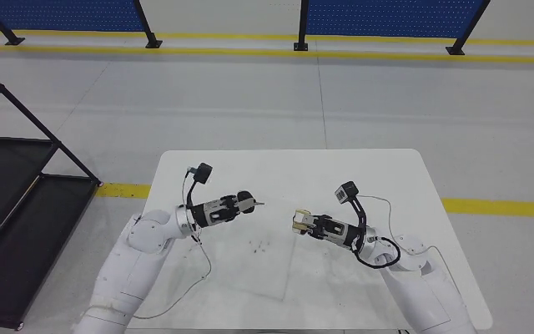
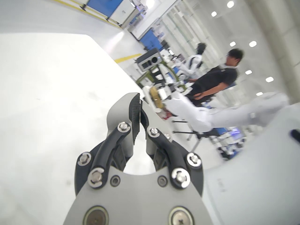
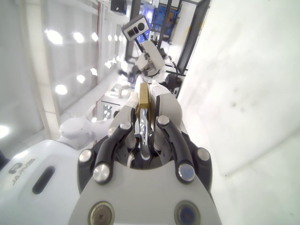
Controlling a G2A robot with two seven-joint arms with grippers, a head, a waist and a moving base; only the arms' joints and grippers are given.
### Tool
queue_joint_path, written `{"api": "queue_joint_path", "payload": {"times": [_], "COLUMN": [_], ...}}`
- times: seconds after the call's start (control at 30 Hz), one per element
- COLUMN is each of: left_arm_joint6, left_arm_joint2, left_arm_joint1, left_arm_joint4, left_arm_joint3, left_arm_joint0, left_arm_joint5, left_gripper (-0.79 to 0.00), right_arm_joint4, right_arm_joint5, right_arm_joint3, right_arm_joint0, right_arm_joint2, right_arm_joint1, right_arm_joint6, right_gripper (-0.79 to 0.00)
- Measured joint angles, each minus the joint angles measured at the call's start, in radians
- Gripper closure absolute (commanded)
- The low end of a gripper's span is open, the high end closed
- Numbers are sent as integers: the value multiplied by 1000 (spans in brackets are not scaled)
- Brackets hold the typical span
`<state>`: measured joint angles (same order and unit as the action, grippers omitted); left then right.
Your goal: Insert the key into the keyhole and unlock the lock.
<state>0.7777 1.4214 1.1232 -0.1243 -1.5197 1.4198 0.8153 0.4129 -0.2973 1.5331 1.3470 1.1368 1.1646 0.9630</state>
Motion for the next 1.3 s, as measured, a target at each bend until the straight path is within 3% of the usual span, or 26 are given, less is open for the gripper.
{"api": "queue_joint_path", "payload": {"times": [0.23, 0.4, 0.7, 0.77, 0.87, 0.97, 1.1, 1.2, 1.3], "left_arm_joint6": [-419, -657, -630, -649, -766, -938, -1247, -1475, -1622], "left_arm_joint2": [5, -5, 0, 2, -5, -33, -84, -105, -115], "left_arm_joint1": [19, 27, 26, 25, 21, 12, -13, -29, -37], "left_arm_joint4": [-598, -898, -889, -944, -1170, -1467, -1881, -2077, -2201], "left_arm_joint3": [-28, -38, -44, -75, -110, -113, -62, 3, 47], "left_arm_joint0": [4, 15, 12, 8, 12, 20, 15, -3, -23], "left_arm_joint5": [173, 188, 181, 141, 101, -4, -196, -329, -472], "left_gripper": [0, 0, 0, 0, 0, 0, 0, 0, 0], "right_arm_joint4": [0, 0, 0, 0, 0, 0, 0, 0, 0], "right_arm_joint5": [0, 0, 0, 0, 0, 0, 0, 0, 0], "right_arm_joint3": [0, 0, 0, 0, 0, 0, 0, 0, 0], "right_arm_joint0": [0, 0, 0, 0, 0, 0, 0, 0, 0], "right_arm_joint2": [0, 0, 0, 0, 0, 0, 0, 0, 0], "right_arm_joint1": [0, 0, 0, 0, 0, 0, 0, 0, 0], "right_arm_joint6": [0, 0, 0, 0, 0, 0, 0, 0, 0], "right_gripper": [0, 0, 0, 0, 0, 0, 0, 0, 0]}}
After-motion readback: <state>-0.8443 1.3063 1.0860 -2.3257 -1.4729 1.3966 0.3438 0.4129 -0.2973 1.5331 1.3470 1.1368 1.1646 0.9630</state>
